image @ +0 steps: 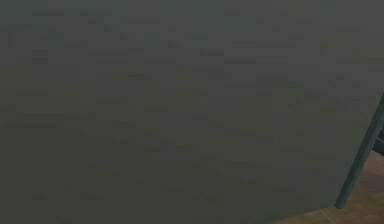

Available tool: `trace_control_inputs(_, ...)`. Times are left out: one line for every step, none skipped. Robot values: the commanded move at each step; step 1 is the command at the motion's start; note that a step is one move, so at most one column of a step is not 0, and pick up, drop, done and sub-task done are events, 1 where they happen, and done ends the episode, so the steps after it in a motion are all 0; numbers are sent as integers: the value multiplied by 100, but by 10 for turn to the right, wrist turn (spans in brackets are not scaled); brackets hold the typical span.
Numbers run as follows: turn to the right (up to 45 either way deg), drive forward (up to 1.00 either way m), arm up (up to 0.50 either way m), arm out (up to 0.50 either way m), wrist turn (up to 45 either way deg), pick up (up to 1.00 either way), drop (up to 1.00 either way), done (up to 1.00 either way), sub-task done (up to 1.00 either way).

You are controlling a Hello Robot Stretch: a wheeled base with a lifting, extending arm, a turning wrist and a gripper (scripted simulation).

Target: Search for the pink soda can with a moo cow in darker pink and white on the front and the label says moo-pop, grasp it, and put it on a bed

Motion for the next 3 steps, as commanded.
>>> trace_control_inputs(0, 0, 0, 0, 450, 0, 0, 0, 0)
trace_control_inputs(0, 0, 0, 0, 450, 0, 0, 0, 0)
trace_control_inputs(0, 0, 0, 0, 450, 0, 0, 0, 0)
